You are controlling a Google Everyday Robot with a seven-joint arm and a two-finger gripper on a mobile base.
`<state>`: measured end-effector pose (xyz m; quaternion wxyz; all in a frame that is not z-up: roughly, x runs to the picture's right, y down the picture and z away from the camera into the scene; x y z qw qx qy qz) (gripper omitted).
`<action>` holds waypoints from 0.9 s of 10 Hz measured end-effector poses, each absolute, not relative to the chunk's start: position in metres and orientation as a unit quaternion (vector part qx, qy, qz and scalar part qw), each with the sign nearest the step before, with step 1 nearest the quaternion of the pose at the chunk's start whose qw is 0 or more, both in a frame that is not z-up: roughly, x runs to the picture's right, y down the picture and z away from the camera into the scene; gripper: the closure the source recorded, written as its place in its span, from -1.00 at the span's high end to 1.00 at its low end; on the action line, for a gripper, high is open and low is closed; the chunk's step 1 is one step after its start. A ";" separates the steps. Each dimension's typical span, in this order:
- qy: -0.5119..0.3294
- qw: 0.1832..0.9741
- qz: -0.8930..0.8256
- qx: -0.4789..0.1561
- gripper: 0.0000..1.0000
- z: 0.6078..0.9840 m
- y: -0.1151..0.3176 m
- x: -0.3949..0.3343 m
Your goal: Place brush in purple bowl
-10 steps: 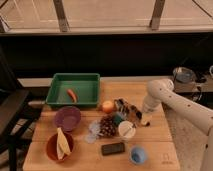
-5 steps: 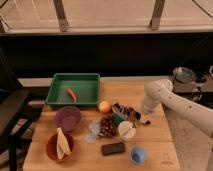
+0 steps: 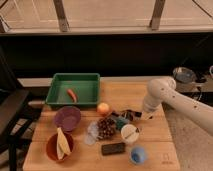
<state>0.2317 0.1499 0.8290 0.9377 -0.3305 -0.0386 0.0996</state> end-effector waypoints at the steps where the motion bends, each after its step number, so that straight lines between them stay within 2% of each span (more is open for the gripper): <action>1: -0.043 0.941 0.098 -0.321 -1.00 0.823 0.139 0.230; 5: -0.083 0.951 0.078 -0.286 -1.00 0.808 0.088 0.197; 9: -0.116 0.958 0.047 -0.259 -1.00 0.781 0.059 0.170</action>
